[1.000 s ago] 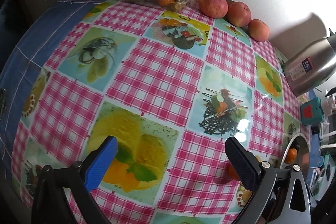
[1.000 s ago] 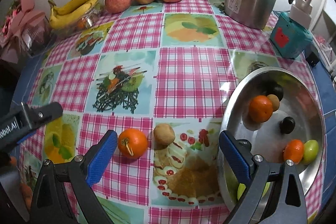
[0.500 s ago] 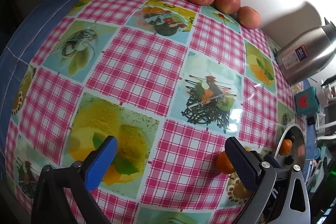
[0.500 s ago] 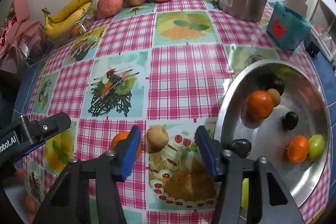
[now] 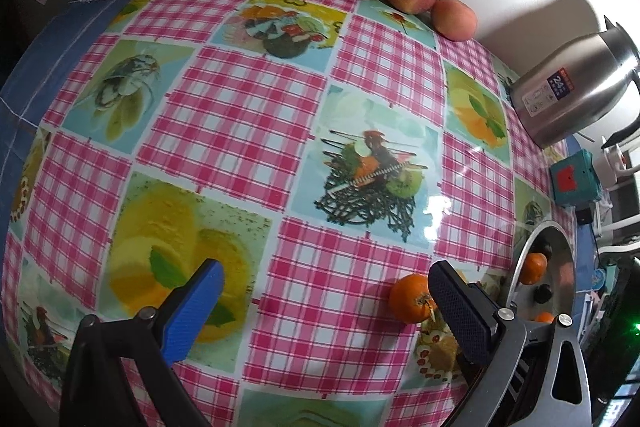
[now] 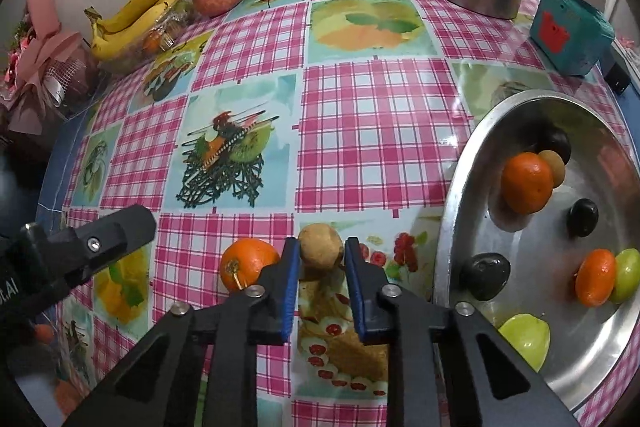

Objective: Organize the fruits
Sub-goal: 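Close the right gripper on the brown kiwi while the left gripper closes on the last orange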

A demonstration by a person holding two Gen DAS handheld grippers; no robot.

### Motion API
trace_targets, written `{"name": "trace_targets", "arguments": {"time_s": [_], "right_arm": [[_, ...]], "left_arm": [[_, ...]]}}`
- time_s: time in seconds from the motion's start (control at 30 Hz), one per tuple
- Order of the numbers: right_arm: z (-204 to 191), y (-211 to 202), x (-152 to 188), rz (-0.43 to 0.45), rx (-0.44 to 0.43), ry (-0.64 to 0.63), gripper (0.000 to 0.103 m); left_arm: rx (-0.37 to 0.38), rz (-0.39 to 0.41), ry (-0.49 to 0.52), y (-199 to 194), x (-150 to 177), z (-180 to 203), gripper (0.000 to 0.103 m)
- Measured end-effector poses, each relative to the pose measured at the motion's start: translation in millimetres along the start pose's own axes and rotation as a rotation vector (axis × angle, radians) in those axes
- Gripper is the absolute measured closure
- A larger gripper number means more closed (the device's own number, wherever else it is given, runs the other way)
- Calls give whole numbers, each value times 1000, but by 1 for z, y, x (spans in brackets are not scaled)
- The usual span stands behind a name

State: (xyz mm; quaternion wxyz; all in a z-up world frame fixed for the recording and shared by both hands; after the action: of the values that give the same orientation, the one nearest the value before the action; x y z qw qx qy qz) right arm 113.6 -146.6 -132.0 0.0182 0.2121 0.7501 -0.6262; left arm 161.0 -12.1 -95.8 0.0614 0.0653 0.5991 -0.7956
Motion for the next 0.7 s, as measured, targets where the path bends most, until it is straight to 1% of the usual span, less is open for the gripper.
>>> {"name": "trace_targets", "arguments": {"time_s": [0.17,0.23,0.33,0.4,0.47,0.53,0.6,0.7], "right_arm": [[2,-1,2,-7,-3,-3,80],[5,-2,3,-10,0,2,80],[9,-4,5,-14,-4,6,80],[10,-5,5,-13,0,1,80],[11,-5,5,-13,-3,1,80],[12,-5,6,-13,-9,3,80],[13,-6,6,-12,-12,6,80],[14,-7,7,-11,-17,8,80]], "left_arm": [[26,-31,20,10,7,16,3],[34,-38,37,15,10,24,11],[58,-55,48,23,13,36,18],[84,-71,33,27,16,39,21],[108,-89,13,32,18,42,28],[119,-96,1,34,20,42,40],[142,-106,-17,36,22,43,44],[198,-124,-52,37,26,45,54]]}}
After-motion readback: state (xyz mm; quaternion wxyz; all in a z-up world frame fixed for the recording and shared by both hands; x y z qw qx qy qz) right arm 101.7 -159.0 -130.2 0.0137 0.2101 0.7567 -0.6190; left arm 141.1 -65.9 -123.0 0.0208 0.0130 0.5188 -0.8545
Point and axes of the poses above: each gripper's, at about its wrist camera, not at the fingertips, and y roughly the way its jaws point, z to its right, x to its underside, the point moved 8 cm from there along y, roughly the way its jaws point, and after that the axes turned 4 degrees about -z, right-handed, at the moved point
